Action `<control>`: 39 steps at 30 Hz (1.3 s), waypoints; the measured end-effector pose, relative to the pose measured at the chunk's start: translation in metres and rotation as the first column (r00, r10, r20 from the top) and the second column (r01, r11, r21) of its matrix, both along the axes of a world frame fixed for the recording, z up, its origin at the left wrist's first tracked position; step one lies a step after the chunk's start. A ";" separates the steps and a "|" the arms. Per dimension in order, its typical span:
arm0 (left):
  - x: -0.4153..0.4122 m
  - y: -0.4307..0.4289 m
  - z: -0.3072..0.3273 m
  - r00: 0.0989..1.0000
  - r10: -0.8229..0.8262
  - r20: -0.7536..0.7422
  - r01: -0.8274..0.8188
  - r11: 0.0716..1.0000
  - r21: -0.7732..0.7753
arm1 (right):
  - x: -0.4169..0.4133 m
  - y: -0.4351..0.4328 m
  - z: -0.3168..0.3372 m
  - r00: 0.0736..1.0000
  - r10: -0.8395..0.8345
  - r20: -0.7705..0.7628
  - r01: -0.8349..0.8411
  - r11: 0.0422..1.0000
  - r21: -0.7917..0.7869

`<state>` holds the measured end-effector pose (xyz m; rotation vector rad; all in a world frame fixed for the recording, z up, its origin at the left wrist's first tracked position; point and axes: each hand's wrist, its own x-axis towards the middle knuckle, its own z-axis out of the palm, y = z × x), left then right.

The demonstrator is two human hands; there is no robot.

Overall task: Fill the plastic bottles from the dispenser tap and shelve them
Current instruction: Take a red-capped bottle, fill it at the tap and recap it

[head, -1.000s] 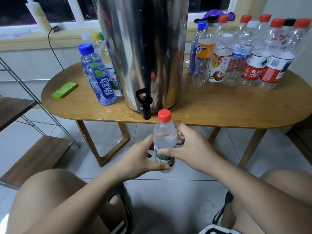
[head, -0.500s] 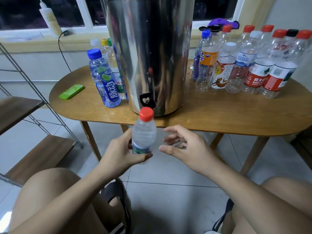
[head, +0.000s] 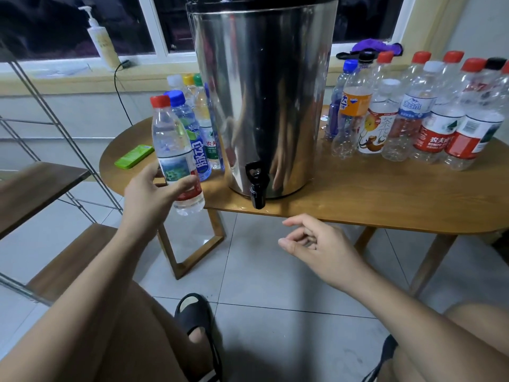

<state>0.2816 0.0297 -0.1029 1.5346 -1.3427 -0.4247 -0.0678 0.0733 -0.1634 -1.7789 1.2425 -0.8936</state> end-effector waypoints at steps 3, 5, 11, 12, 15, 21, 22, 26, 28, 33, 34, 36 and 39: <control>0.007 -0.020 -0.001 0.998 0.066 0.014 -0.066 0.998 -0.003 | 0.000 -0.001 -0.003 1.000 0.004 -0.024 -0.004 1.000 -0.002; 0.009 -0.032 -0.003 0.995 0.100 0.024 -0.100 0.995 -0.006 | -0.001 -0.003 -0.003 1.000 -0.002 -0.029 0.001 1.000 -0.002; 0.009 -0.054 -0.005 0.993 0.083 0.086 -0.083 0.997 -0.003 | -0.001 -0.005 -0.003 0.999 -0.015 -0.034 0.015 1.000 -0.004; 0.007 -0.057 -0.004 0.992 0.082 0.091 -0.082 0.997 -0.006 | -0.001 -0.006 -0.003 0.999 -0.015 -0.035 0.015 1.000 -0.003; 0.004 -0.069 -0.002 0.992 0.089 0.089 -0.088 0.996 -0.020 | -0.002 -0.007 -0.004 0.999 -0.020 -0.041 0.020 1.000 -0.001; 0.005 -0.075 -0.006 0.986 0.107 0.129 -0.107 0.994 -0.008 | -0.010 -0.012 -0.001 0.998 -0.044 -0.038 0.044 0.999 0.005; 0.005 -0.071 -0.007 0.985 0.110 0.132 -0.110 0.994 -0.004 | -0.011 -0.014 -0.001 0.998 -0.055 -0.033 0.055 0.998 0.000; 0.006 -0.049 -0.016 0.990 0.098 0.099 -0.101 0.994 0.031 | -0.017 -0.020 0.002 0.993 -0.121 -0.009 0.120 0.992 -0.042; 0.002 -0.035 -0.021 0.995 0.076 0.067 -0.080 0.995 0.067 | -0.020 -0.023 0.005 0.989 -0.147 0.003 0.147 0.987 -0.063; -0.017 0.005 -0.033 0.997 -0.042 0.061 0.034 0.991 0.133 | -0.032 -0.031 0.013 0.976 -0.212 0.055 0.216 0.973 -0.083; -0.023 0.012 -0.036 0.995 -0.078 0.061 0.069 0.987 0.145 | -0.035 -0.032 0.016 0.972 -0.223 0.069 0.228 0.970 -0.078; -0.035 0.025 -0.043 0.984 -0.159 0.078 0.143 0.974 0.178 | -0.041 -0.034 0.023 0.961 -0.261 0.095 0.268 0.961 -0.068; -0.049 0.032 -0.055 0.944 -0.286 0.167 0.242 0.939 0.244 | -0.053 -0.046 0.037 0.934 -0.345 0.095 0.353 0.931 -0.090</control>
